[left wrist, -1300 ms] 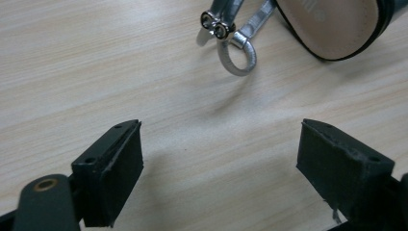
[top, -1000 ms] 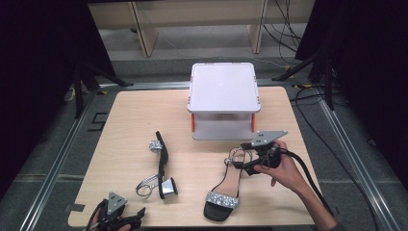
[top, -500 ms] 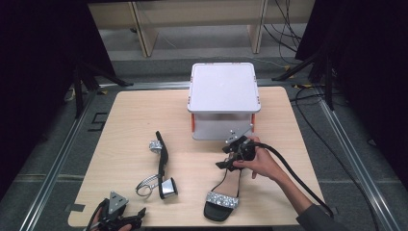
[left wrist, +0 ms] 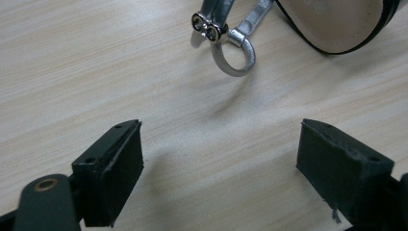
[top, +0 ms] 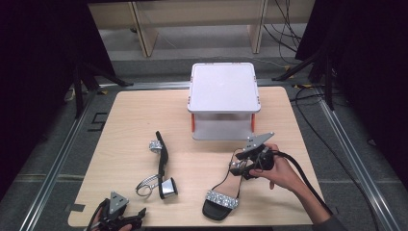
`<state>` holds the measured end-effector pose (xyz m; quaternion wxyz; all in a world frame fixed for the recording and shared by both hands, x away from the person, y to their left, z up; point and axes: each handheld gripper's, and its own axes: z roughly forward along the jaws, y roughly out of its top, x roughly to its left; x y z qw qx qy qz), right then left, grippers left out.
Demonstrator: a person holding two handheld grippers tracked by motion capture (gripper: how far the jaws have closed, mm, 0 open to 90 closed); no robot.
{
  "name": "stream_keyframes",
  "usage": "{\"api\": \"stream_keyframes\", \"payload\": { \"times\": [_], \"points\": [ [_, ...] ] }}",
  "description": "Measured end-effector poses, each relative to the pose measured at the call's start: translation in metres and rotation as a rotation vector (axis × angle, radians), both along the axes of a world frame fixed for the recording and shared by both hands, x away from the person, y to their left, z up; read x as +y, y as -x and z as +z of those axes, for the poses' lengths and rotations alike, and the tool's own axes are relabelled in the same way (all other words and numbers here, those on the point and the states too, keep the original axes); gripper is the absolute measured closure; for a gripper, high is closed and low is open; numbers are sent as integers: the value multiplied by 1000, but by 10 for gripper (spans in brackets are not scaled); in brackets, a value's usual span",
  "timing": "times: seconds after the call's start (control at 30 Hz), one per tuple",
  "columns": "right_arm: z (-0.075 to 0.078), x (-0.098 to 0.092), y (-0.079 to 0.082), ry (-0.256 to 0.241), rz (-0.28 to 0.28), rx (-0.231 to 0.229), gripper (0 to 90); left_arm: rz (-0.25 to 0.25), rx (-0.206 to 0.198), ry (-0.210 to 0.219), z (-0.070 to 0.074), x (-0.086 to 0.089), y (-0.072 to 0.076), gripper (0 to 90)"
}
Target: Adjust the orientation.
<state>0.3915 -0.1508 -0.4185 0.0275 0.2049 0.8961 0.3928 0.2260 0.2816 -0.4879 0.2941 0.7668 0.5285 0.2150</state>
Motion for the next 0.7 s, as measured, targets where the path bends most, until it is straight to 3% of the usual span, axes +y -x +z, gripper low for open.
{"api": "stream_keyframes", "payload": {
  "times": [0.07, 0.13, 0.23, 0.27, 0.33, 0.4, 0.43, 0.5, 0.53, 0.57, 0.67, 0.7],
  "points": [
    [2, 7, -6, -7, -13, -20, 292, -1, 2, -4, 0, 0, -1, 159],
    [-8, 25, -21, 46, -4, 5, 282, -7, 9, -10, 1, 2, 0, 160],
    [-18, 33, -31, 82, 2, 20, 282, 0, 4, -2, 1, 2, 0, 159],
    [-22, 35, -33, 107, -3, 28, 284, -1, 10, -27, 1, 3, 0, 159],
    [-26, 35, -34, 89, 9, 20, 286, -4, 1, -1, 1, 2, 0, 160],
    [-22, 31, -32, 114, -4, 44, 309, 0, -1, -5, 1, 2, 0, 159],
    [-20, 27, -31, 129, -7, 53, 309, 4, 5, -27, 1, 2, 0, 159],
    [-19, 16, -26, 135, -23, 57, 307, -6, -10, 2, 1, 1, 0, 159],
    [-17, 3, -16, 141, -59, 82, 285, -8, -10, 0, 2, 2, 0, 159],
    [-17, 3, -16, 141, -59, 82, 285, -8, -10, 0, 2, 2, 0, 159],
    [-15, -19, 5, 176, -82, 103, 254, 0, -5, 2, 1, 1, 0, 159],
    [-16, -26, 12, 164, -75, 101, 254, 0, 2, -21, 1, 2, 0, 159]
  ]
}}
